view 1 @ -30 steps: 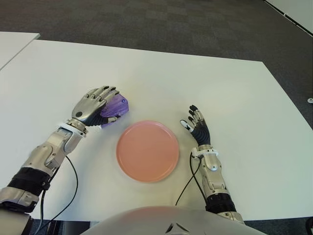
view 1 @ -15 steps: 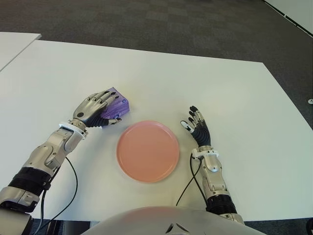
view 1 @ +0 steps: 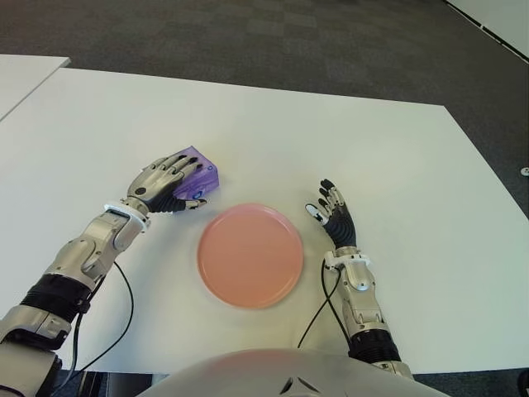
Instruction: Put the tissue paper into the plate.
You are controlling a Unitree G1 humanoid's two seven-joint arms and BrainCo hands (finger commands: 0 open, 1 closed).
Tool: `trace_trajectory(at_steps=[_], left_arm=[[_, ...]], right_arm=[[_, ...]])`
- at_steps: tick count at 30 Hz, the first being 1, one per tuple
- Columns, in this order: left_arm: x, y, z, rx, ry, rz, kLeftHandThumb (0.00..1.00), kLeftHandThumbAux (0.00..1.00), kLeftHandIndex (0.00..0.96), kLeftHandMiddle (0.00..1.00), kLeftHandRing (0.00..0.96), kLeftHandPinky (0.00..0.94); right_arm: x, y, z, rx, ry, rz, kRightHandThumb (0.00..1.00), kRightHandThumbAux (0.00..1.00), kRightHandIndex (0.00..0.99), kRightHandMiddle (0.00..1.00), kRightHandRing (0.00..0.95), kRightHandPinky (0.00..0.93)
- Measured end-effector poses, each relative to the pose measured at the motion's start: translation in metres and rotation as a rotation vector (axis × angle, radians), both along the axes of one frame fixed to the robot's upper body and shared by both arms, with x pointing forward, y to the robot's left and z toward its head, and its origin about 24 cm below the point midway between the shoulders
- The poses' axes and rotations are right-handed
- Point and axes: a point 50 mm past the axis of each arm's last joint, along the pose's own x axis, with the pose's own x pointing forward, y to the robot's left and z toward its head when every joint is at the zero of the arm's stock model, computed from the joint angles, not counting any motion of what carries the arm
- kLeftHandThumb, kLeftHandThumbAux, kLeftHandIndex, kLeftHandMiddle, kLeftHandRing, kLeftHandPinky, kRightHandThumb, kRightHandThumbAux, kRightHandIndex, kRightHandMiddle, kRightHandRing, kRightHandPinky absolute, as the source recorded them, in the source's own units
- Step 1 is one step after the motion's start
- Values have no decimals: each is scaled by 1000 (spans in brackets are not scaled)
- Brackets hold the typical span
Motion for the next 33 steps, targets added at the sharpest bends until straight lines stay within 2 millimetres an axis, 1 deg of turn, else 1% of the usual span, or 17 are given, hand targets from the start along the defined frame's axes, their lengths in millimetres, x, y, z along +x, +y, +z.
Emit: trace_trajectory(at_steps=[7,16,24,33], left_arm=[[5,4,-4,50,-45,34,39,323,0,0,0,0],[5,7,-5,84,-118,43,5,329,0,0,0,0],[6,10,11,106,-223,35,0,349,0,0,0,0],[6,12,21,105,-354,44,21,375,0,0,0,0]], right_arm=[[0,-1,0,1,2,1,82,601,25,26,13,34],[0,-3,0,0,3,5,75,599,33,30,18,35],[0,-3,-1,-1,4,11,71,582,33,31,18,34],[0,-3,-1,-2,5,15,78,571,31,27,19,42]])
